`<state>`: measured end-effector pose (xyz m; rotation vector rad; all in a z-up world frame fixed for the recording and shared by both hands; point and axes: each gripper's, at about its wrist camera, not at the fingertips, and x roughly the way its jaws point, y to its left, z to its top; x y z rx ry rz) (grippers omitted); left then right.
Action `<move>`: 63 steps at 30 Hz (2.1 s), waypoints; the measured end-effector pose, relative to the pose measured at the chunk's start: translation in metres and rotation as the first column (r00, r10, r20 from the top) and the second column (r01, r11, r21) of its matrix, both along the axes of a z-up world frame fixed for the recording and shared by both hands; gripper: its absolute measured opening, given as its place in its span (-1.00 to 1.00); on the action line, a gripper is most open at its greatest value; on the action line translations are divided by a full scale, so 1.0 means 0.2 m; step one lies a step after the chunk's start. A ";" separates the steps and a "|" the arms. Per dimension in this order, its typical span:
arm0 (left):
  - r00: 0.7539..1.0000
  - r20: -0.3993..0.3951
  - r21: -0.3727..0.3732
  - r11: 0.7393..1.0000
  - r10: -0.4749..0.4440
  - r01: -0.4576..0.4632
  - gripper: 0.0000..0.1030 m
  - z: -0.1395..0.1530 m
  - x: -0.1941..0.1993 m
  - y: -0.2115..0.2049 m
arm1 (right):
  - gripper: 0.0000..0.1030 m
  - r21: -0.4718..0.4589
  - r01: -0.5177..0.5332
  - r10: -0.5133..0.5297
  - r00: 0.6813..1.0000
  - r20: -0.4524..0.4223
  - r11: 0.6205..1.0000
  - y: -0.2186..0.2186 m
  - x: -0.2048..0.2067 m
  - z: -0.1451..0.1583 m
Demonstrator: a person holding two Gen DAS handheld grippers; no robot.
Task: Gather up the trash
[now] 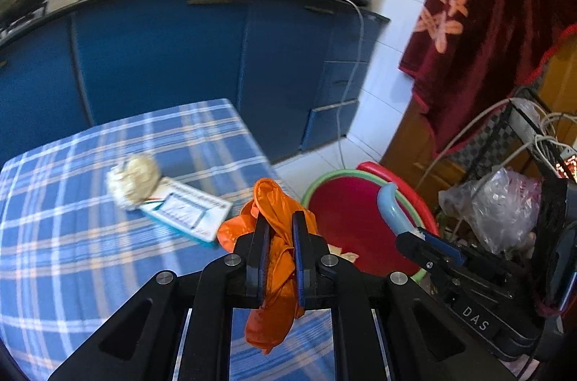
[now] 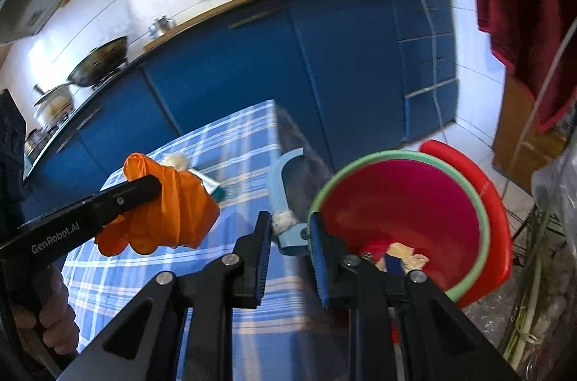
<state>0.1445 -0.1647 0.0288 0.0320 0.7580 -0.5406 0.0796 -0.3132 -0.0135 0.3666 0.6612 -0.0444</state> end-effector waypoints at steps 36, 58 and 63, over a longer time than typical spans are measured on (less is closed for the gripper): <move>0.999 -0.036 0.141 0.990 -0.003 0.008 0.20 -0.13 0.02 -0.13 | -0.53 0.072 0.110 -0.105 0.992 -0.064 0.991 -0.27 -0.05 -0.19; 0.986 -0.152 0.159 0.986 0.067 -0.043 0.36 -0.37 0.05 -0.04 | -0.53 0.063 0.105 -0.101 0.992 -0.074 0.992 -0.24 -0.04 -0.17; 0.989 -0.142 0.149 0.989 0.047 -0.026 0.05 -0.37 0.02 -0.05 | -0.53 0.067 0.105 -0.100 0.992 -0.074 0.992 -0.24 -0.05 -0.17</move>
